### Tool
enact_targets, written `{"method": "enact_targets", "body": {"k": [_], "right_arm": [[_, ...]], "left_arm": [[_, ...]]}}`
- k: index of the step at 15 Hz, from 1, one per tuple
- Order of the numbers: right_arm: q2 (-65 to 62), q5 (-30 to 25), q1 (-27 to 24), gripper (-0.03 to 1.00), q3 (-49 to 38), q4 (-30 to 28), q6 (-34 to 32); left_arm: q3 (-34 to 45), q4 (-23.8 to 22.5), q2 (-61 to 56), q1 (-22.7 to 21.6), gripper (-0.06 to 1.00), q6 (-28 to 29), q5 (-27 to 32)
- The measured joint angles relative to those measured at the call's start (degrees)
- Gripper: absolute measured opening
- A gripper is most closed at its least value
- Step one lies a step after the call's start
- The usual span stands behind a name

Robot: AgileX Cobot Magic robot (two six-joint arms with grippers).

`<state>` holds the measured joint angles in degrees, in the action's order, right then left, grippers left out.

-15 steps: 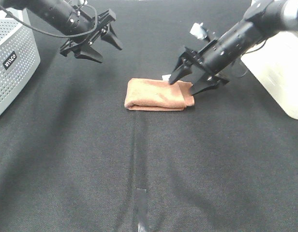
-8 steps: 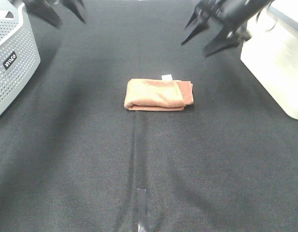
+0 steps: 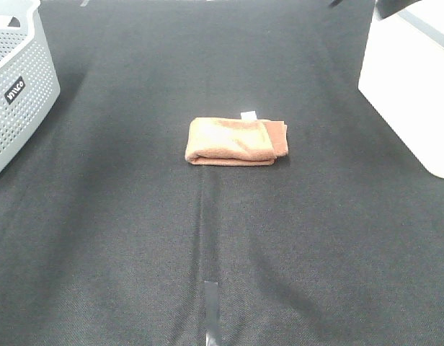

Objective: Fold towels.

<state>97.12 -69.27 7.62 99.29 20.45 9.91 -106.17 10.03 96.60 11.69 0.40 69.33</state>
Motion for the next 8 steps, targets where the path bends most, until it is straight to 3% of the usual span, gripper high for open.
{"method": "enact_targets", "body": {"k": [3, 4, 8], "right_arm": [[-13.3, -0.1, 0.0, 0.73, -12.1, -2.6, -0.6], [-13.3, -0.1, 0.0, 0.73, -12.1, -2.6, -0.6], [-31.1, -0.1, 0.1, 0.73, -30.5, -3.0, -0.6]], "left_arm": [[20.8, -0.9, -18.2, 0.0, 0.65, -0.4, 0.1], [20.8, -0.9, -18.2, 0.0, 0.65, -0.4, 0.1], [43.8, -3.9, -42.8, 0.0, 0.65, -0.4, 0.2]]}}
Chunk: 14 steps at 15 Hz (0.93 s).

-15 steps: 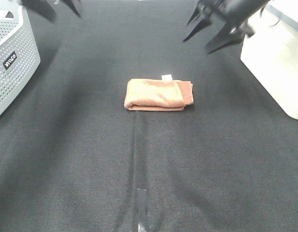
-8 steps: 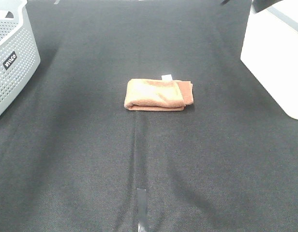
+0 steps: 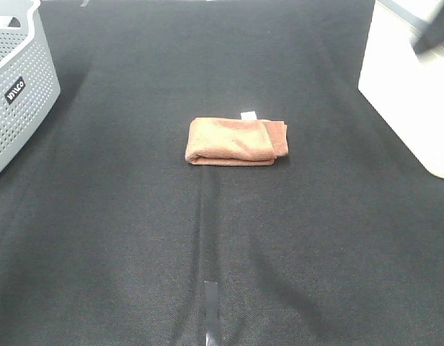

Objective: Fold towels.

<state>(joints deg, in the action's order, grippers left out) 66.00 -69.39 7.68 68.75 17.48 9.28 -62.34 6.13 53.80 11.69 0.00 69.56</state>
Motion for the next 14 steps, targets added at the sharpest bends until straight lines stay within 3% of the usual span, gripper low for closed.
{"method": "enact_targets", "body": {"k": [4, 9, 11, 14], "right_arm": [[-20.8, -0.2, 0.0, 0.73, -17.9, -0.2, 0.0], [-46.7, -0.6, 0.0, 0.73, -31.6, -5.9, 0.0], [-57.4, -0.4, 0.0, 0.73, -35.4, -8.3, 0.0], [-65.2, 6.2, 0.0, 0.73, -38.7, -9.7, 0.0]], "left_arm": [[15.2, 0.0, -24.6, 0.0, 0.65, 0.0, 0.1], [23.2, -0.2, -48.4, 0.0, 0.65, -2.5, 0.2], [25.8, -0.4, -53.8, 0.0, 0.65, -6.2, 0.3], [30.7, -0.6, -54.1, 0.0, 0.65, -9.6, -0.2]]}}
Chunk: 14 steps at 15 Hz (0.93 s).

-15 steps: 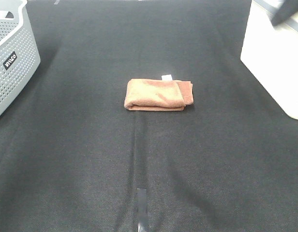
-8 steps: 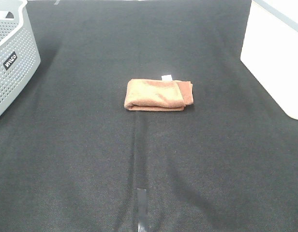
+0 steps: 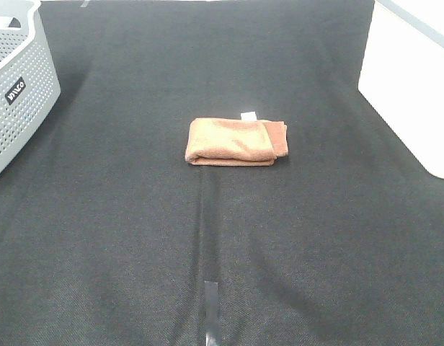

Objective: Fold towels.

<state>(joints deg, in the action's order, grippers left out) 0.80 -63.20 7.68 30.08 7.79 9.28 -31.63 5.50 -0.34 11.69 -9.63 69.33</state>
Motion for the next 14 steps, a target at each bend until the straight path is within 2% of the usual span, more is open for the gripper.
{"method": "enact_targets", "body": {"k": [4, 14], "right_arm": [[-1.1, 1.7, 0.0, 0.73, -0.9, -0.2, 0.0], [-1.1, 1.7, 0.0, 0.73, -1.0, -0.2, 0.0]], "left_arm": [[2.5, 0.3, 0.0, 0.0, 0.65, -0.2, -7.6], [2.9, 0.3, 0.0, -0.1, 0.65, -0.2, -8.7]]}}
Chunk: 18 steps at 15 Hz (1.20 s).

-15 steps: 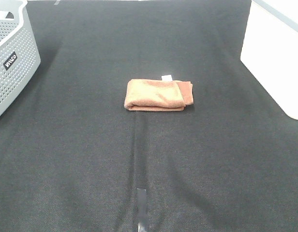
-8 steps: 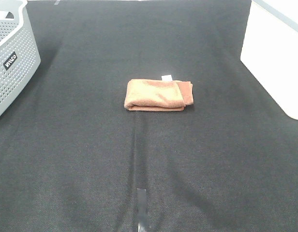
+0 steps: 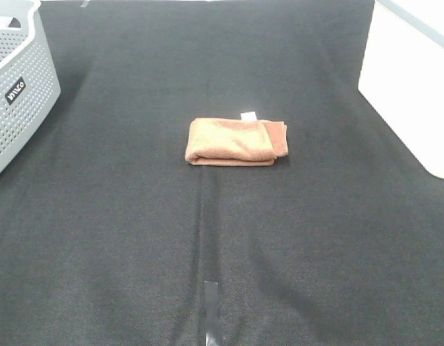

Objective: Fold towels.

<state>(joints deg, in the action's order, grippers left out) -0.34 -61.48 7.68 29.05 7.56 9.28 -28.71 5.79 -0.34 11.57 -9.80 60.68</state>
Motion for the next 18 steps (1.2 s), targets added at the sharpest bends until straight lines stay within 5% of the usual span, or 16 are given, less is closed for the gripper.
{"method": "enact_targets", "body": {"k": [6, 9, 18], "right_arm": [[0.0, 0.0, -2.8, 0.73, 0.0, 0.0, 0.0], [0.0, 0.0, -6.9, 0.73, 0.0, 0.1, 0.0], [0.0, 0.0, -7.0, 0.73, 0.0, 0.5, 0.0]], "left_arm": [[0.0, 0.0, 0.0, -9.5, 0.65, 0.0, -0.1], [0.0, 0.0, 0.0, -9.6, 0.65, 0.0, -0.1], [0.0, 0.0, 0.0, -9.6, 0.65, 0.0, -0.1]]}}
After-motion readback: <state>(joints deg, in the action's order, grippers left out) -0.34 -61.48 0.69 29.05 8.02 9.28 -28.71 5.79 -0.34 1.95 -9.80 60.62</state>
